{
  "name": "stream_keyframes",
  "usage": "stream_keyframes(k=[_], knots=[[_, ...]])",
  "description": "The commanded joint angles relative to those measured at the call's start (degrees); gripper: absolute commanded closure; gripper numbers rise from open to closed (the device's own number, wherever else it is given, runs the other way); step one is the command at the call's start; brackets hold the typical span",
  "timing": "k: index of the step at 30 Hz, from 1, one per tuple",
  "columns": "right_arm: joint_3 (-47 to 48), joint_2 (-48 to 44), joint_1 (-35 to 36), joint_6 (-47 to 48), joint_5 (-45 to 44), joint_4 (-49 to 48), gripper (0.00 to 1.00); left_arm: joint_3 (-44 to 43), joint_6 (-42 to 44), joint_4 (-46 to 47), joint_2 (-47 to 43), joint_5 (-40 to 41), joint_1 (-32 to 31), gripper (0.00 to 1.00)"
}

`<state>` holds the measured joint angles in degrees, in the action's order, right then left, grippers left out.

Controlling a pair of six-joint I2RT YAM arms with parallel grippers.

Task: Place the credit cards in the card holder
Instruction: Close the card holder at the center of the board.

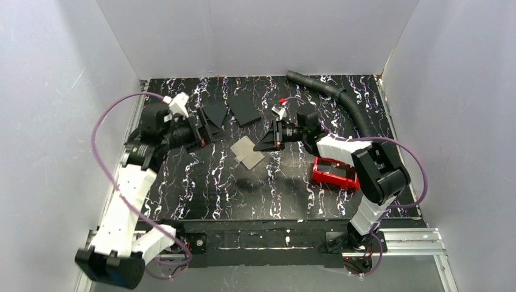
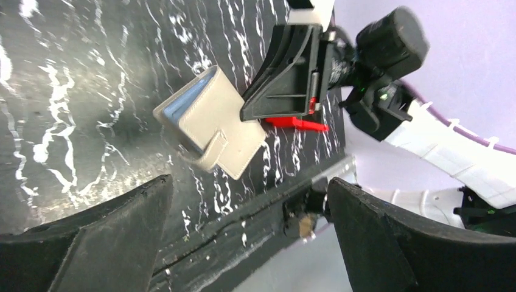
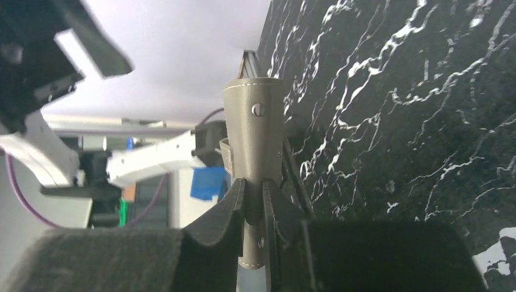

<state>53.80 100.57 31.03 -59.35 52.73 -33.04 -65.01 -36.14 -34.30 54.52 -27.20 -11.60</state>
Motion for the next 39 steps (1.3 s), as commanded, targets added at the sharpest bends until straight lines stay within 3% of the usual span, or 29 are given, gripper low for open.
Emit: stream_keyframes(k=[1,6,14,21,26,32,39], knots=[[7.00,-4.40,0.26,15.82,9.51,18.56,0.99,-2.08,4.04,-0.84,8.94,-15.82,0.70,0.02],[7.53,-7.24,0.39,16.39,11.61,18.78,0.99,0.04,6.82,0.55,13.57,-23.39,0.64,0.02],[9.07,-8.45,2.38,15.02,13.50,17.02,0.99,5.13,9.14,2.77,14.73,-24.33,-2.19,0.03],[8.69,-8.70,3.28,13.21,13.99,14.42,0.99,8.83,7.05,8.27,15.49,-28.30,-3.78,0.26],[7.66,-9.30,3.66,10.70,15.42,10.18,0.99,10.12,7.26,7.98,15.97,-29.96,-3.83,0.30],[6.61,-10.68,3.69,11.19,16.54,10.21,0.99,7.26,10.64,2.34,10.23,-18.59,-3.78,0.18],[7.71,-11.00,4.10,11.35,17.17,9.88,0.99,5.85,10.82,0.41,8.63,-18.47,-3.80,0.14]])
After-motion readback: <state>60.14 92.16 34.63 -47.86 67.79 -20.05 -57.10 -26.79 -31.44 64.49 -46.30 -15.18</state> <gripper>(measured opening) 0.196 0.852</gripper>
